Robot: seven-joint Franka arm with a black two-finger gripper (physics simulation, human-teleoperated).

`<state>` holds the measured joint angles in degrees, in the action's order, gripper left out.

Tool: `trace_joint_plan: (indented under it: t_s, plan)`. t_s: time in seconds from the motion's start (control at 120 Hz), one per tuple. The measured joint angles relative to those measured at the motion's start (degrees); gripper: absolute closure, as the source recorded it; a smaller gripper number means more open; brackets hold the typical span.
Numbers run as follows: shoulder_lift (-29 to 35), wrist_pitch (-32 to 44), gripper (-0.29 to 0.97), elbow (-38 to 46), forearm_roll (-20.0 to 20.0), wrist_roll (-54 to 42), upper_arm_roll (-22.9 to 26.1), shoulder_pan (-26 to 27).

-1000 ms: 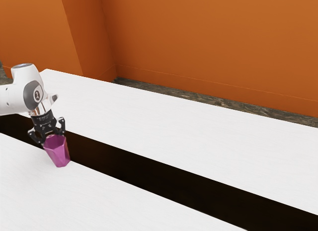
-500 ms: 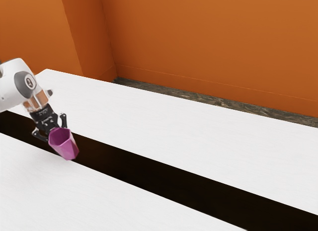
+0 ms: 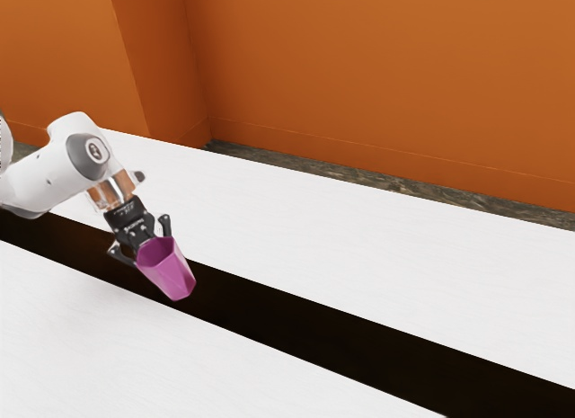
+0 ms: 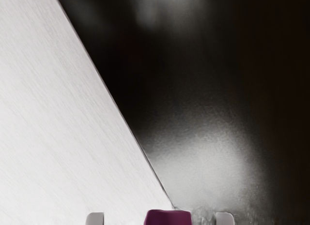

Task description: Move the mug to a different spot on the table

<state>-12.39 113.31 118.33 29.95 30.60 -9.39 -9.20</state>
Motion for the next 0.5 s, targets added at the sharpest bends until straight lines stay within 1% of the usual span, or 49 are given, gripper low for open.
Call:
trace_joint_plan:
  t_s: [0.108,0.333,0.5]
  plan:
    - [-0.4,0.1,0.58,-0.1,0.6,0.7,1.6,0.7]
    - [-1.1,0.5,0.58,-0.2,0.8,2.6,2.5,1.9]
    - [-2.7,1.4,0.59,-0.7,1.0,4.0,4.0,1.9]
